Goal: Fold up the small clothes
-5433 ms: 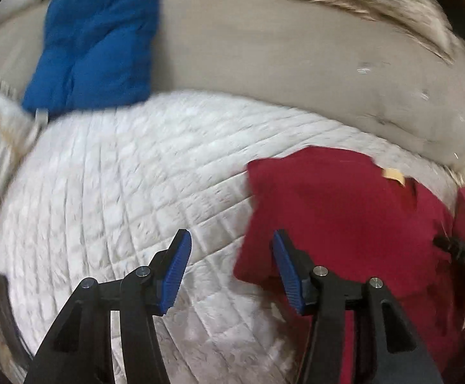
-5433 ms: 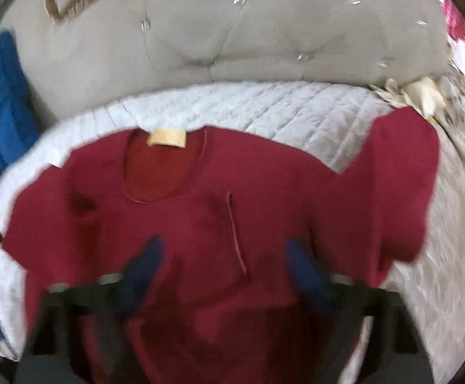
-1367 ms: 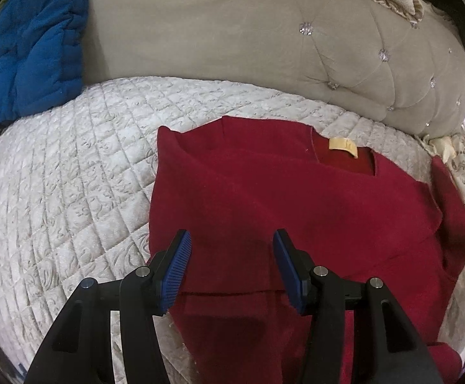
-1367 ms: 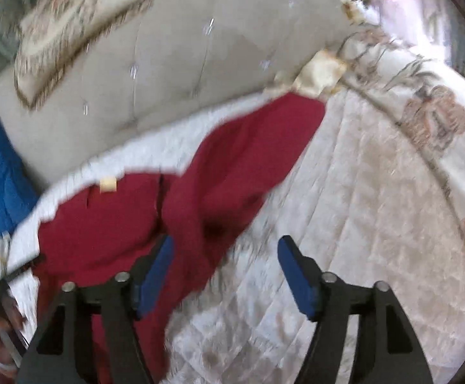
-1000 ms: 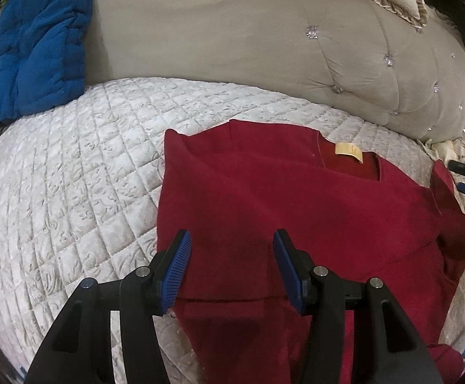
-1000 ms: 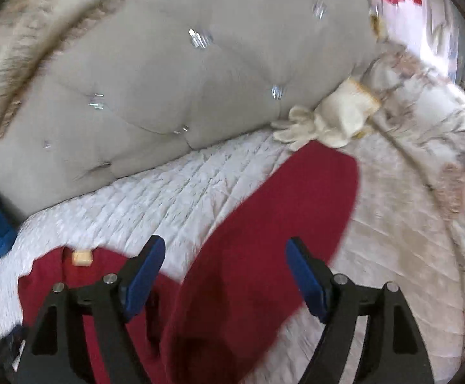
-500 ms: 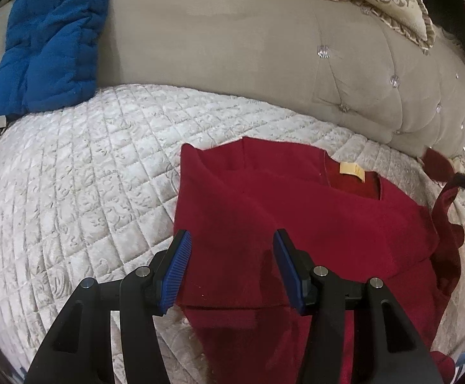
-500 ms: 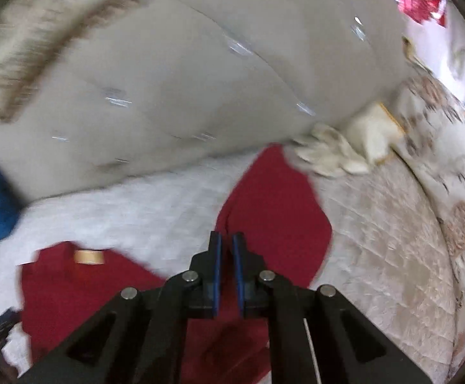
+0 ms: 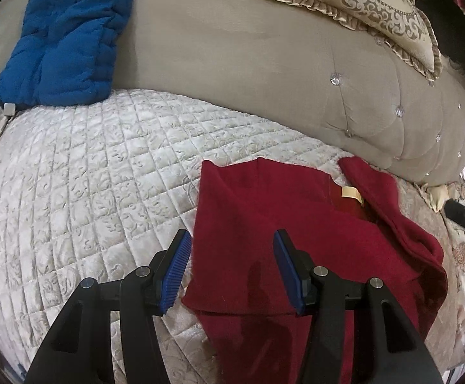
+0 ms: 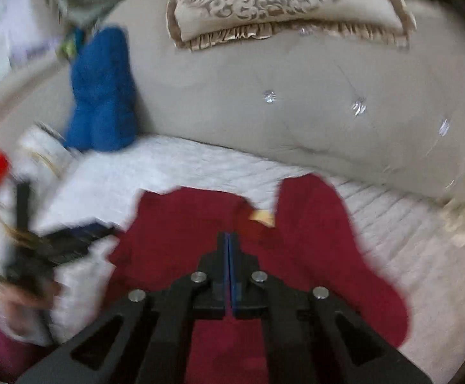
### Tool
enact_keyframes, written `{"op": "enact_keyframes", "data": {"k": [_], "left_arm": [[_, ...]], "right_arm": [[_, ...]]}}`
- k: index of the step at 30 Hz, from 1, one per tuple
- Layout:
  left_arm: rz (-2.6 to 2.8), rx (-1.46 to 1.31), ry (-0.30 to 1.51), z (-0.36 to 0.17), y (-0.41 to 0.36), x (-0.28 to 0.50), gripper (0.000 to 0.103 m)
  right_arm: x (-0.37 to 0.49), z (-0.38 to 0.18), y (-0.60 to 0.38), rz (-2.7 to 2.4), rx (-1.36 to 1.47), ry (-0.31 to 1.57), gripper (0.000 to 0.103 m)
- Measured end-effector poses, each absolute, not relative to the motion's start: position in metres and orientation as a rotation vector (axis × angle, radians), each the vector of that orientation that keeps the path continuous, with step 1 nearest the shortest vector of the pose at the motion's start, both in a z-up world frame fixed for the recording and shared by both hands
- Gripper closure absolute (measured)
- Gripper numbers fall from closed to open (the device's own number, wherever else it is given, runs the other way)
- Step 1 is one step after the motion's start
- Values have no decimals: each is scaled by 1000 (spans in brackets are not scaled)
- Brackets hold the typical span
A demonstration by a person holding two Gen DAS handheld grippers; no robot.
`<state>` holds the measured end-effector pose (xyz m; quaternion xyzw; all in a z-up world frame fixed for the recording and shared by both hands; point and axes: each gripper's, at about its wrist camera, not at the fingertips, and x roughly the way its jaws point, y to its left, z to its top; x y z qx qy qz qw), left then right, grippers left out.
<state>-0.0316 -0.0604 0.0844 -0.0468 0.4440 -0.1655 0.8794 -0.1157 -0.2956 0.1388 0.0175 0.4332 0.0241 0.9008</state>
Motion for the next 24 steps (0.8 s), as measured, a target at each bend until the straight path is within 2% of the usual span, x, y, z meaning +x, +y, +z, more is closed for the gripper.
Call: {"op": "enact_keyframes", "data": {"k": [1, 2, 3, 5, 9, 10, 12, 13, 14, 15, 16, 21, 24], "left_arm": [[-345, -99, 928, 84, -60, -31, 71], [-348, -101, 929, 84, -60, -31, 71], [-348, -99, 929, 84, -60, -31, 71], [-347, -94, 931, 82, -61, -31, 71], [-349, -83, 940, 79, -63, -30, 71], [-350, -79, 940, 78, -64, -30, 71], [-354, -75, 942, 78, -65, -29, 71], [-357, -74, 942, 78, -66, -28, 71], [-358, -75, 942, 78, -66, -27, 71], [-359, -80, 941, 79, -65, -26, 71], [-361, -89, 941, 79, -64, -26, 71], [-414, -219, 943, 86, -49, -20, 71], [-429, -292, 942, 88, -40, -18, 67]], "right_arm": [[-110, 132, -297, 22, 34, 908, 67], [-104, 128, -298, -1, 31, 911, 37], [-99, 123, -300, -26, 25, 908, 30], [-84, 107, -305, -69, -3, 929, 29], [-56, 65, -322, -119, 26, 1016, 31], [-50, 53, -326, -135, 20, 1034, 35], [-43, 32, -332, -156, 12, 1074, 53], [-41, 24, -336, -166, 7, 1093, 72], [-43, 24, -339, -171, 12, 1084, 80], [-48, 29, -342, -166, 42, 1055, 83], [-55, 38, -345, -153, 89, 1021, 92], [-89, 88, -329, -3, 177, 902, 92], [-106, 101, -308, 133, 224, 864, 92]]}}
